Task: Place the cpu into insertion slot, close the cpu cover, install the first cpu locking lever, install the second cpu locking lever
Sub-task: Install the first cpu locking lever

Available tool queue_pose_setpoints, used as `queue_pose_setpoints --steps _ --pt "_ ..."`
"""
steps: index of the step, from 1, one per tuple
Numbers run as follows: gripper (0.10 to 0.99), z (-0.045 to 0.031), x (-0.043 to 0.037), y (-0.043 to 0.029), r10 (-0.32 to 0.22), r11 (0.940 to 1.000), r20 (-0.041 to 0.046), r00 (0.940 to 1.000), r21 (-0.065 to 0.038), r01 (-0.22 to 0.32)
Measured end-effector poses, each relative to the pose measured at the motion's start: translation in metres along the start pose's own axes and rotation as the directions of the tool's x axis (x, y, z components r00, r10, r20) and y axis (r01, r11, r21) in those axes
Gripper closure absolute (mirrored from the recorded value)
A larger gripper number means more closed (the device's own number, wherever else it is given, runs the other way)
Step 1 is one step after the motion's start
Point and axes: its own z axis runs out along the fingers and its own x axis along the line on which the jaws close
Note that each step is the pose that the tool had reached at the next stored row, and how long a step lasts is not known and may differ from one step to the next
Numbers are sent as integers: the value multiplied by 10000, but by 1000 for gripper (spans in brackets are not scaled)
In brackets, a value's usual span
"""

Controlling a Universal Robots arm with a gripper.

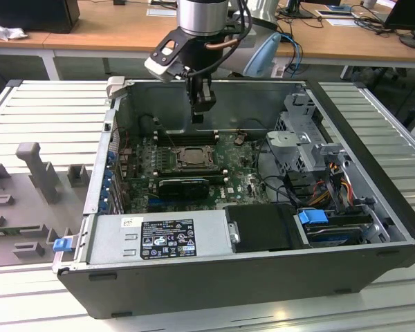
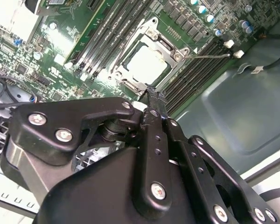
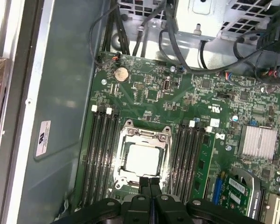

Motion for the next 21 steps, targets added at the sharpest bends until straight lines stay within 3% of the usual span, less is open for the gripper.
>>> queue_pose_setpoints --steps 12,14,17,20,21 --pt "980 0 -1 0 -643 9979 -7 9979 5 643" --pt "980 0 -1 0 -947 9955 -11 9955 7 947" --pt "980 0 -1 0 -1512 9885 -16 9885 12 1512" --pt "980 2 -2 0 -2230 9748 -26 9748 15 2230" --pt "980 16 -2 -1 -2542 9672 -29 9671 17 2542"
